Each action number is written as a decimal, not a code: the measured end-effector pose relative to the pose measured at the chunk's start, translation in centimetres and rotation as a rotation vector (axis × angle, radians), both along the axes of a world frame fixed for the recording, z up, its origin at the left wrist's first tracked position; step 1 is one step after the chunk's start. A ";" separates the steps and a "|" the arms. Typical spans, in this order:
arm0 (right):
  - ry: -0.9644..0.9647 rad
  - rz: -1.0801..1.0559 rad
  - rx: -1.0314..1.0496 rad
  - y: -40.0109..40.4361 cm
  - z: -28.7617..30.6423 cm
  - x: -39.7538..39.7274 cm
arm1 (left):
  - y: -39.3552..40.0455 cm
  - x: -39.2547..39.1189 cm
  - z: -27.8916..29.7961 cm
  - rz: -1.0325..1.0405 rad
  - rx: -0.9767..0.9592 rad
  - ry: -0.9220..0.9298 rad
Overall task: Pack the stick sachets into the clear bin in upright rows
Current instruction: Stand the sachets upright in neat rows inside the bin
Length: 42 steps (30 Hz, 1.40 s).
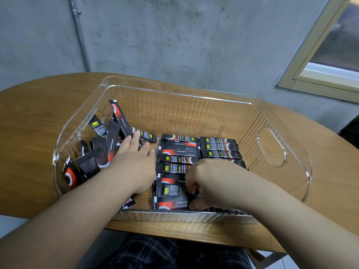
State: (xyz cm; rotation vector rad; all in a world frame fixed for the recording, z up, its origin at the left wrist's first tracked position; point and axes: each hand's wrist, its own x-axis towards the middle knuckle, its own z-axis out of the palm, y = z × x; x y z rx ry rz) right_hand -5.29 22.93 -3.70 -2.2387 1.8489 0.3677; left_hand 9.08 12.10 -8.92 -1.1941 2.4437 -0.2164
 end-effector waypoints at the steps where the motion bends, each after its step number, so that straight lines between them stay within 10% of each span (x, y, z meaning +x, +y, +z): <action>1: -0.001 -0.002 0.005 -0.1 0.0 0.1 | 0.0 0.0 0.0 0.001 0.000 -0.003; 16: -0.092 -0.101 0.042 -0.9 -1.8 -0.6 | -0.1 0.0 -0.3 -0.005 -0.017 0.001; 32: -0.603 -0.273 -0.101 -13.7 0.6 1.3 | -0.1 -0.1 -0.1 -0.012 -0.020 -0.026; 42: -0.422 -0.091 -0.041 -17.3 -0.6 3.7 | -0.3 -0.3 -0.2 -0.018 -0.009 -0.021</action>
